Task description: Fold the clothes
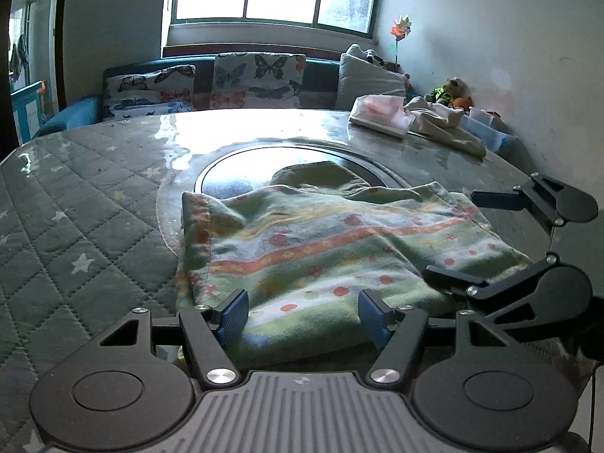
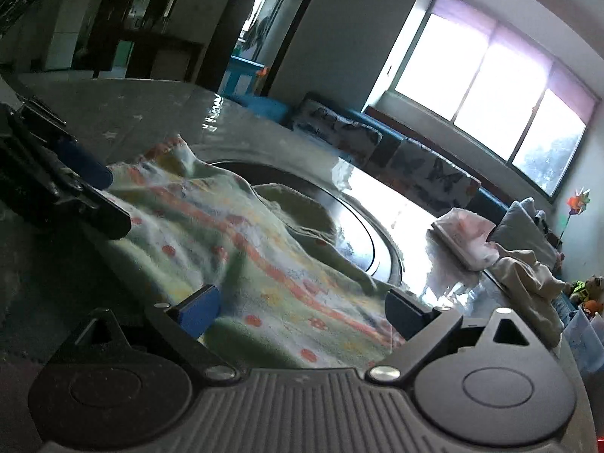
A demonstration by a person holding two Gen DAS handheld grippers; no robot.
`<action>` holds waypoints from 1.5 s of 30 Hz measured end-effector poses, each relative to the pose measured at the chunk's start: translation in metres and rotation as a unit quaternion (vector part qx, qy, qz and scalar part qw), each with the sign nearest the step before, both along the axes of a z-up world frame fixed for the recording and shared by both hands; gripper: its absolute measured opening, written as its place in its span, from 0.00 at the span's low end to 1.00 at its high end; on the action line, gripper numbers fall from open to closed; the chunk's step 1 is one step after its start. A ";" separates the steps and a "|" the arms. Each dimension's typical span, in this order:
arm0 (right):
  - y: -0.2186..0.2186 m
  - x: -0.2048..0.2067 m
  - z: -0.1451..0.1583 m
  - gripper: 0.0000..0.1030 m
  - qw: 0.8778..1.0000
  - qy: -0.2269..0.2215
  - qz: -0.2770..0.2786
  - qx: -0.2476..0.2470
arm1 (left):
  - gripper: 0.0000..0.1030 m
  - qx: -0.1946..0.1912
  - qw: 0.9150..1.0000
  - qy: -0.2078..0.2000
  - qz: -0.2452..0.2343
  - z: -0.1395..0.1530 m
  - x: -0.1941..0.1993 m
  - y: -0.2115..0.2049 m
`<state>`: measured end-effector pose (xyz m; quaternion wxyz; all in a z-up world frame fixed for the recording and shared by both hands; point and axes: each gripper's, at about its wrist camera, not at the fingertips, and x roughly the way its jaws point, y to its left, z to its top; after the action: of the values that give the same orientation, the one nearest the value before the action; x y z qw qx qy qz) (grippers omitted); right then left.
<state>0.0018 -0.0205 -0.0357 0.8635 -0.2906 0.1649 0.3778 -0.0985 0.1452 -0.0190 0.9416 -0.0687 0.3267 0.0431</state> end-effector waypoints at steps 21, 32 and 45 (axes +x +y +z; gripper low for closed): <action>0.010 -0.024 -0.003 0.92 0.996 0.052 0.066 -0.006 | 0.64 0.009 1.000 0.010 0.021 0.003 -0.007 0.009; -0.009 0.022 0.016 0.92 0.983 0.165 0.020 0.073 | 0.63 -0.017 1.000 -0.007 0.014 0.017 0.058 0.042; -0.027 0.094 0.022 0.89 0.958 0.254 -0.043 0.125 | 0.65 -0.017 0.999 0.030 0.041 0.004 0.082 0.070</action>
<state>0.0957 -0.0473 -0.0136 0.8383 -0.0675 0.3423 0.4190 -0.0170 0.2149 -0.0147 0.9276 -0.0965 0.3523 0.0781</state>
